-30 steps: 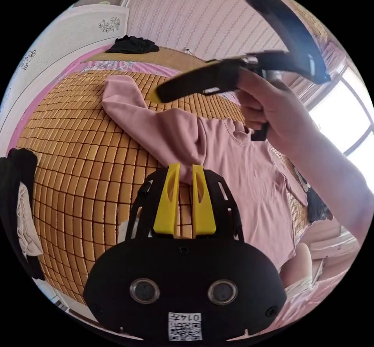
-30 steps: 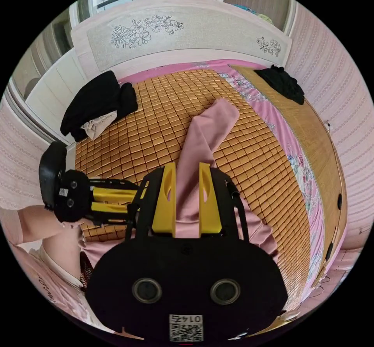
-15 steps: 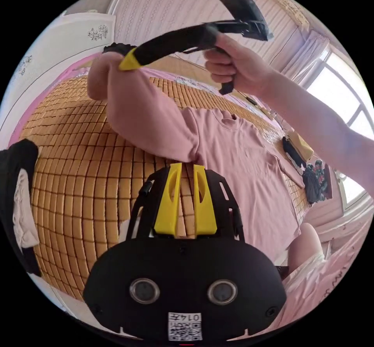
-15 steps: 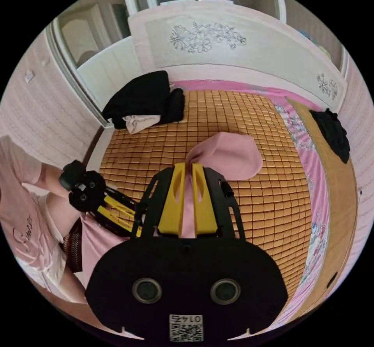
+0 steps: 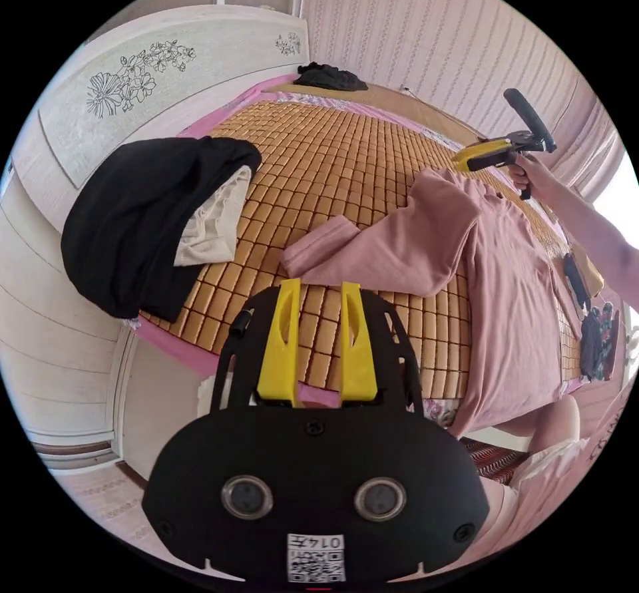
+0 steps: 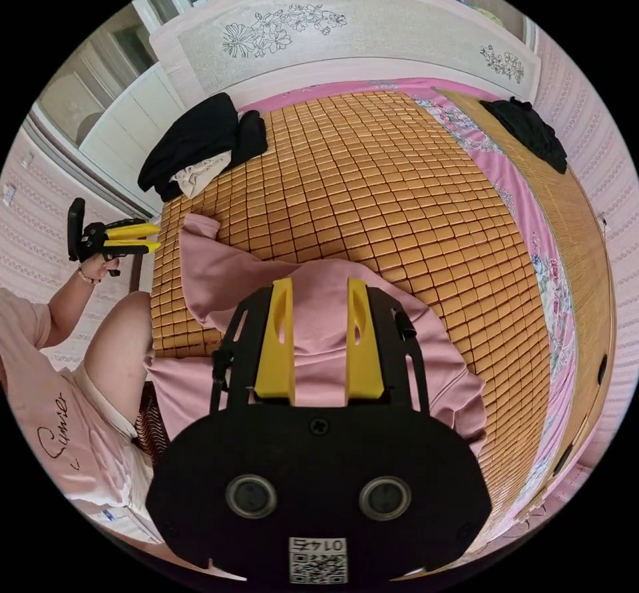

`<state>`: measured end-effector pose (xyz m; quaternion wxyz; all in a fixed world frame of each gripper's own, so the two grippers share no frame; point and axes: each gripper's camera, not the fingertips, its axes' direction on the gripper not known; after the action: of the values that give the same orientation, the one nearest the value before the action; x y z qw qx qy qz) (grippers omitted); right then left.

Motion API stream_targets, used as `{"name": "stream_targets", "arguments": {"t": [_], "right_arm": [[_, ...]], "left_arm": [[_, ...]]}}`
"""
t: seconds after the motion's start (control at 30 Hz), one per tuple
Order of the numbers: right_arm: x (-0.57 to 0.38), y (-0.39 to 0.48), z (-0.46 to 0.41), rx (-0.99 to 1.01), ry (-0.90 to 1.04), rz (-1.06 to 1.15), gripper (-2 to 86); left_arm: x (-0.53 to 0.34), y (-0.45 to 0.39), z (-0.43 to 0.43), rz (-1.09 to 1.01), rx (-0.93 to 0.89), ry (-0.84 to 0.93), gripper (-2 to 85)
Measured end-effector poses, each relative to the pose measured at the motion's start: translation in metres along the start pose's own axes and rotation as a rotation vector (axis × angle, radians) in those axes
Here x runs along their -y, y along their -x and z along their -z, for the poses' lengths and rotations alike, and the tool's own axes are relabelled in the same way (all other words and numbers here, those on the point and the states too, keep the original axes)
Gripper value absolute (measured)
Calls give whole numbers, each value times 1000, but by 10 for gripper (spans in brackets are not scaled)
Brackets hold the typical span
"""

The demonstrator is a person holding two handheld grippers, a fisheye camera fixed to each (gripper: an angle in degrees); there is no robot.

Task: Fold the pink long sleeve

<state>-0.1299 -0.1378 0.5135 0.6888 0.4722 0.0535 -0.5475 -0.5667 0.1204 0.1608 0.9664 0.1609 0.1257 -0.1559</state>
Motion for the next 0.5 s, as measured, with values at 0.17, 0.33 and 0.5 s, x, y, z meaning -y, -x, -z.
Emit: {"name": "stream_targets", "arguments": {"t": [0.17,0.33,0.5], "right_arm": [[19,14,-67,-147,132,-22,110],[18,25,-103,-165,173,-10,32],[7,36,-73,-70,21,87,15]], "left_arm": [[37,-14,-44,-122,-6,196,84],[32,-18,-36,-142,-46,232,28],[4,-19,51,-154,-202,228,13]]}}
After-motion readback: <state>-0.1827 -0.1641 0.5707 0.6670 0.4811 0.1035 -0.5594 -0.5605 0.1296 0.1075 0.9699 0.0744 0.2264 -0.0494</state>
